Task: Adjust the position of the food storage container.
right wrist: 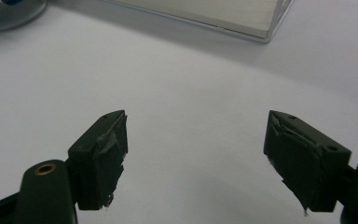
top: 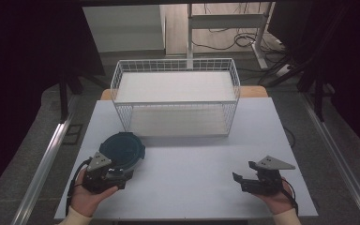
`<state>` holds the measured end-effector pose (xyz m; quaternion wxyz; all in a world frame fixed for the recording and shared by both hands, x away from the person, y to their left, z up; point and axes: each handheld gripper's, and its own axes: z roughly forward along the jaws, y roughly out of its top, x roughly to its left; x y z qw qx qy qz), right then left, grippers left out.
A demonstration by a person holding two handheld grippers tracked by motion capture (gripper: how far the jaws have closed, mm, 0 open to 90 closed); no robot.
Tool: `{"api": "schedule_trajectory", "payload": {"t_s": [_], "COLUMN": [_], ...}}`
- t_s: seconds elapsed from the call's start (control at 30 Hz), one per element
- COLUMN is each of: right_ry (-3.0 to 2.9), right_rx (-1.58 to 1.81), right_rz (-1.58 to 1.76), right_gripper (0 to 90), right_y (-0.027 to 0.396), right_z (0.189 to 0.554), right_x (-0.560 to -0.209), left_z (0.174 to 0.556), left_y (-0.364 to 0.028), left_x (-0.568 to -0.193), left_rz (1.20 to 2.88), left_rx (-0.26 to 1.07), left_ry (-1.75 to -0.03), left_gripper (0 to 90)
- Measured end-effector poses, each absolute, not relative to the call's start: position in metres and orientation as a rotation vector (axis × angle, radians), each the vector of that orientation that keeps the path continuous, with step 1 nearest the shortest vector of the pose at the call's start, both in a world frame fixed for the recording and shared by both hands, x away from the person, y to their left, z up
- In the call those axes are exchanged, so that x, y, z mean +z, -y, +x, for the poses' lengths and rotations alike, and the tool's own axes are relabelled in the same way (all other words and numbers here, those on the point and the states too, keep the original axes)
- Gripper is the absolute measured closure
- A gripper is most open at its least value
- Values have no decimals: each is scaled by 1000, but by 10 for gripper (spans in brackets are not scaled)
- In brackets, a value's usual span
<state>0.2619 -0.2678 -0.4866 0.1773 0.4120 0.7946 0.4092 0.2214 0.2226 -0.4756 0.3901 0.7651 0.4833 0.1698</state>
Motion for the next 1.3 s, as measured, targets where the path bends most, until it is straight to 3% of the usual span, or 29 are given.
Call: {"api": "schedule_trajectory", "payload": {"t_s": [1.03,1.3], "right_ry": [-2309,-2310], "right_rx": [1140,1142], "right_rz": [1162,1165], "right_gripper": [207,208], "right_y": [269,265], "right_z": [268,269], "right_x": [-490,-489], "left_z": [233,243], "left_y": [-245,-248], "left_x": [-455,-438], "left_rz": [1900,1931], "left_rx": [460,467], "left_ry": [-1293,-1274], "left_gripper": [256,336]}}
